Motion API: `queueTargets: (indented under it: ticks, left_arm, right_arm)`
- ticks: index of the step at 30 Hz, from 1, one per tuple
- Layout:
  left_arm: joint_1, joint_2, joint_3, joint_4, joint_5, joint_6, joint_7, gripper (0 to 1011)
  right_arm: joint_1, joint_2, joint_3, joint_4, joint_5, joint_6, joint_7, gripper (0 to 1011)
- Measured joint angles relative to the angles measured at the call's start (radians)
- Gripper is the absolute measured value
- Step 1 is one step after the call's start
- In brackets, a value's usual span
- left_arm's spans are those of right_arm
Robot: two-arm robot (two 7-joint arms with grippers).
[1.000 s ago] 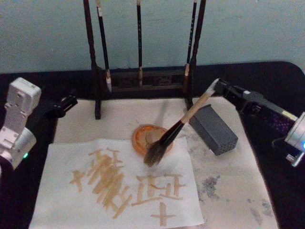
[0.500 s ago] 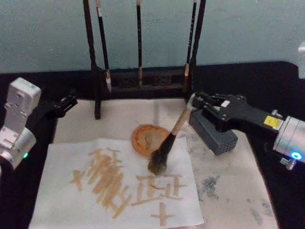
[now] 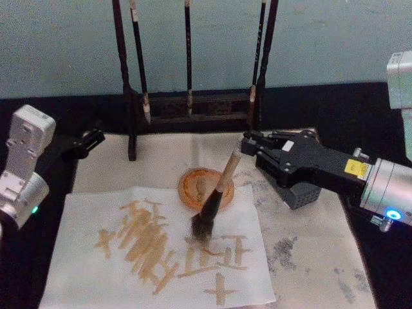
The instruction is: Pick up the brush from the inkstone, write on the paper, then place the brush back to its original position.
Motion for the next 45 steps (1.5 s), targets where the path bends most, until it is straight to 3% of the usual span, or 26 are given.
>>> queueTargets:
  ticks: [9,16,34,45]
  left_arm:
    - [0.0,0.0,0.0,0.0,0.0,0.0,0.0,1002]
    - [0.0,0.0,0.0,0.0,0.0,0.0,0.0,1002]
    - [0.0,0.0,0.0,0.0,0.0,0.0,0.0,1002]
    - [0.0,0.0,0.0,0.0,0.0,0.0,0.0,1002]
  right_arm:
    - [-0.011,-0.012,0.024,-0.013,0.0,0.015,0.018,158]
    - [-0.021,-0.039,0.043,-0.003,0.025,0.02,0.05,158]
    - [0.006,-0.109,0.002,0.07,0.026,0.048,0.079,158]
    - [-0.008,-0.094,0.008,0.075,0.011,0.054,0.069,158]
